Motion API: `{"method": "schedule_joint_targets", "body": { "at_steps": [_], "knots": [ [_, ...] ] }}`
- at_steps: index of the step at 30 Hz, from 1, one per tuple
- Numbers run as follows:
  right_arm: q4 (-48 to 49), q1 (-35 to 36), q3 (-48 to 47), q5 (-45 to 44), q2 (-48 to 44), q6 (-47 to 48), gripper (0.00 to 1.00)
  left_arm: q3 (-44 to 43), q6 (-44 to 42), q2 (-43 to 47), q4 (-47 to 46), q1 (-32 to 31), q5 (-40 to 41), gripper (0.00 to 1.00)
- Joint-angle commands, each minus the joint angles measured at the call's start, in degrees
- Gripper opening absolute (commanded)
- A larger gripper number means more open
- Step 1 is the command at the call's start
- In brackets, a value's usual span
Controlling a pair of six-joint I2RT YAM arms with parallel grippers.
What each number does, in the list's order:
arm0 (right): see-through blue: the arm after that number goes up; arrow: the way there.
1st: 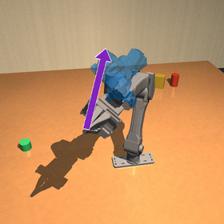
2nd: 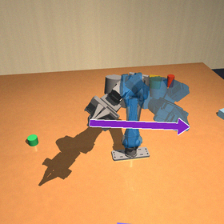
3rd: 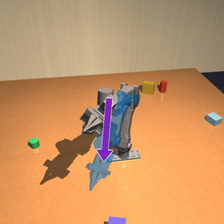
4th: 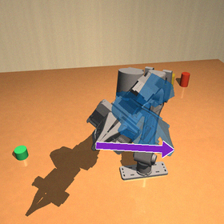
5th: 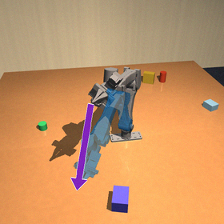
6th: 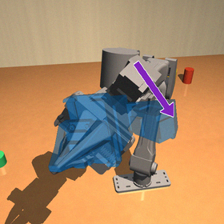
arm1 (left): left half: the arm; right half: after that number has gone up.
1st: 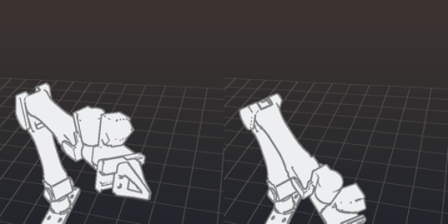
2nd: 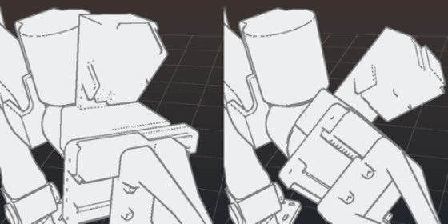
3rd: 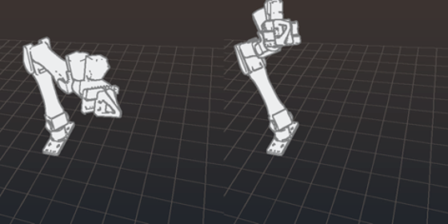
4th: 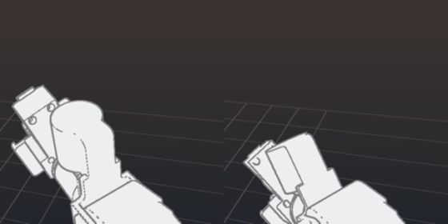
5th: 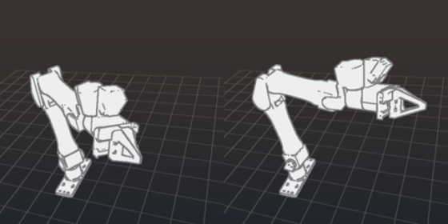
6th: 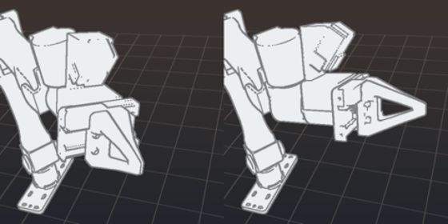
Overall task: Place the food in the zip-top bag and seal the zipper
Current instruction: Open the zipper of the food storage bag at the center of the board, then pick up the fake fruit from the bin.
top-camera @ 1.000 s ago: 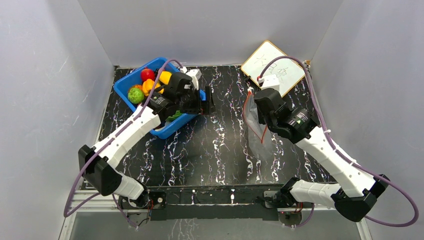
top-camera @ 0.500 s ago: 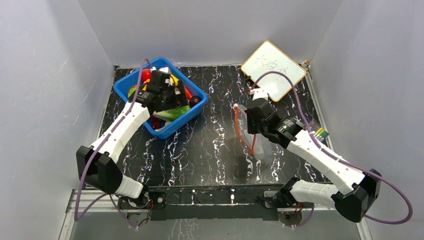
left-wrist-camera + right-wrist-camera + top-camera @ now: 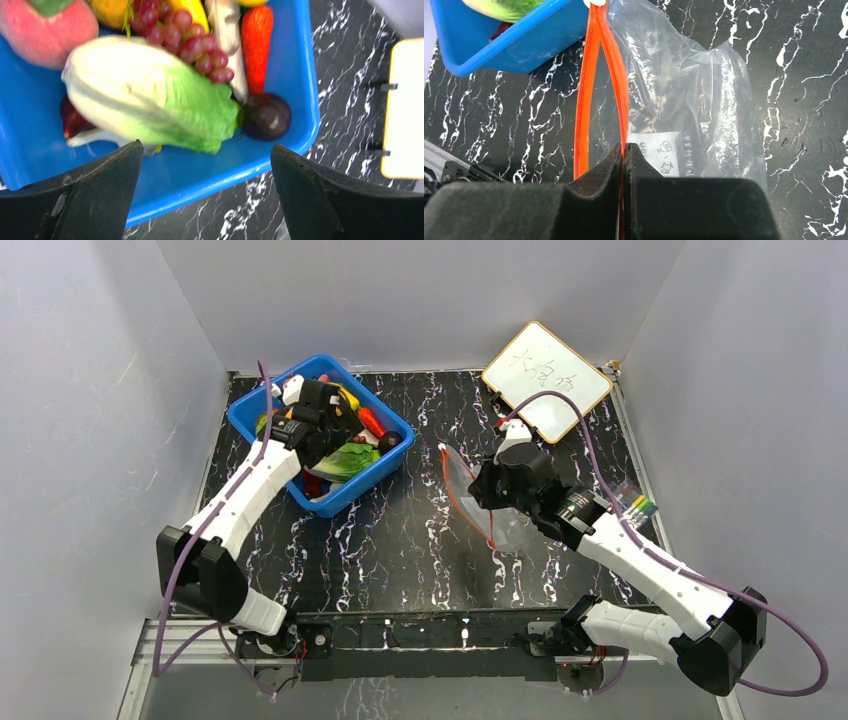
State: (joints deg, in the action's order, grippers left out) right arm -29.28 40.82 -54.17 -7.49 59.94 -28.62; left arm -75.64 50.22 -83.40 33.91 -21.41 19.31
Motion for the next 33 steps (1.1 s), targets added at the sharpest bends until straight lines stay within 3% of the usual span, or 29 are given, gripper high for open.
{"method": "schedule_joint_targets", "body": {
  "at_steps": [1, 4, 11, 18, 24, 33],
  "knots": [
    [4.22, -0.05, -0.97, 1.25, -1.51, -0.12, 0.0, -5.98, -3.01, -4.36, -4.54, 2.24, 2.55, 0.96],
    [3.98, -0.04, -1.14, 1.23, -2.03, -0.08, 0.0, -7.64, -6.47, -7.16, -9.32, 3.64, 2.22, 0.89],
    [2.58, -0.04, -1.9, -0.12, -2.34, 0.18, 0.0, -10.74, -9.03, -13.95, -15.16, 6.17, 1.16, 0.84],
    [1.68, -0.04, -2.32, -0.85, -2.71, 0.66, 0.0, -12.72, -6.29, -19.33, -20.17, 7.25, 1.16, 0.84],
    [0.62, -0.09, -2.62, 1.92, -3.14, 0.13, 0.0, -17.6, -6.09, -24.92, -19.12, 8.06, 0.89, 0.86],
    [0.12, 0.0, -2.52, 1.92, -3.32, 1.35, 0.0, -15.42, -2.62, -27.43, -23.86, 8.84, 1.85, 0.82]
  ]
}}
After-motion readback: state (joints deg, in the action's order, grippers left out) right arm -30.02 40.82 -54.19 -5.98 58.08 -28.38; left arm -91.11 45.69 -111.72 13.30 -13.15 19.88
